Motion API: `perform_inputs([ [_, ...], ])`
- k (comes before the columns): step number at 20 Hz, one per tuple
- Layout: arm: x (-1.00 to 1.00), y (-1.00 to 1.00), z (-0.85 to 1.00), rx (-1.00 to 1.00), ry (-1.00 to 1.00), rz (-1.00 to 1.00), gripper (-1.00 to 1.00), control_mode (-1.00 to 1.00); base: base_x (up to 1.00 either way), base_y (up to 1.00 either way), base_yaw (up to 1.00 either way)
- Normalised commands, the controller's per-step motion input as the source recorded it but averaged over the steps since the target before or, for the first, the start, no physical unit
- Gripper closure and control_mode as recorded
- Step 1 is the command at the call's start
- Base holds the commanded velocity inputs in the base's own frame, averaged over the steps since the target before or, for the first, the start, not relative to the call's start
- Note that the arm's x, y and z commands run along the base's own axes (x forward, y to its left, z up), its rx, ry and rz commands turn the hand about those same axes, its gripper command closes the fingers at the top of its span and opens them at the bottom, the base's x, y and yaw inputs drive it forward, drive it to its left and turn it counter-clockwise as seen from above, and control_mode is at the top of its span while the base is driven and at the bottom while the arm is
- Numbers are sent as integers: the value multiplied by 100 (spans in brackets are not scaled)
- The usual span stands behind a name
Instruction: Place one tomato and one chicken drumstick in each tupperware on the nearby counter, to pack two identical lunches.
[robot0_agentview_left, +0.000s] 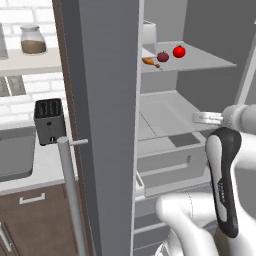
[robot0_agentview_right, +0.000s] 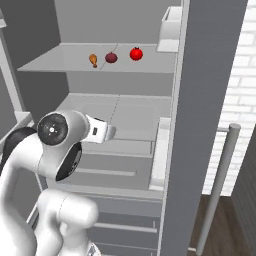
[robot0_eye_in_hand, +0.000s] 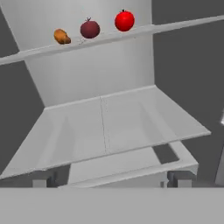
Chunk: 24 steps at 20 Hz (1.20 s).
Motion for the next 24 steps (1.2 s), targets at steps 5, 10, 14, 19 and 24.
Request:
perform_inputs([
  [5,4,45,100,-15,-18,6,-100,-100,0,0,0],
  [10,0,7,100,-9,3,6,-100,-100,0,0,0],
  [14,39,11,99,-8,26,0,-100,-100,0,0,0],
  [19,55,15,0,0,-18,-5,-100,-100,0,0,0],
  [24,100,37,-8,10,-13,-1,-100,-100,0,0,0],
])
